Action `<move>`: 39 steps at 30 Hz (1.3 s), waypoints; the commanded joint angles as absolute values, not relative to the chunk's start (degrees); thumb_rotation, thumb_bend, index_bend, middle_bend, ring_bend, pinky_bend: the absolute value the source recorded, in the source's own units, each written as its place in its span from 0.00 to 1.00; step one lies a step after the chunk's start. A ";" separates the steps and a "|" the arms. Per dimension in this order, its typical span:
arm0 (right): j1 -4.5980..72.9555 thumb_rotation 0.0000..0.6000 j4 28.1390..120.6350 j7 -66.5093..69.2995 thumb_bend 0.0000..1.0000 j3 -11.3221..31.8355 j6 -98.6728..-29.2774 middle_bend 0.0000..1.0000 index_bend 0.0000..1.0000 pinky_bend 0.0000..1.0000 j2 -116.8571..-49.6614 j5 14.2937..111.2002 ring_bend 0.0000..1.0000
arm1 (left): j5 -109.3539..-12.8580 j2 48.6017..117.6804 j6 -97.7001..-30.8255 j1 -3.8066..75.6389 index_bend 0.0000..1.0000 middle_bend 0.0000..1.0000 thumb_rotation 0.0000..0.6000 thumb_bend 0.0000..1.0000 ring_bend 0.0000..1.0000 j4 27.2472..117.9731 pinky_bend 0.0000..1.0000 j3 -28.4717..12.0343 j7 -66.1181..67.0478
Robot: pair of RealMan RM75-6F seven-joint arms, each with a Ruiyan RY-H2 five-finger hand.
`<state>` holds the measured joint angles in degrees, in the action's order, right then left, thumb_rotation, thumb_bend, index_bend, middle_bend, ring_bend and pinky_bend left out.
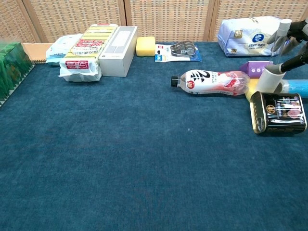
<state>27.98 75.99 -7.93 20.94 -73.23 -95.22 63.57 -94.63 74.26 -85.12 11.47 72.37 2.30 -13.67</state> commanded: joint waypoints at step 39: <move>30.02 1.00 71.00 -10.57 0.43 19.34 -75.03 0.67 0.59 0.80 -96.75 68.16 0.75 | -93.73 74.37 -83.76 11.65 0.00 0.00 0.56 0.00 0.00 72.27 0.03 2.23 -14.47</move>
<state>30.02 71.00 -10.56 19.34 -75.03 -96.74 68.15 -93.73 74.37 -83.75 11.65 72.27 2.23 -14.47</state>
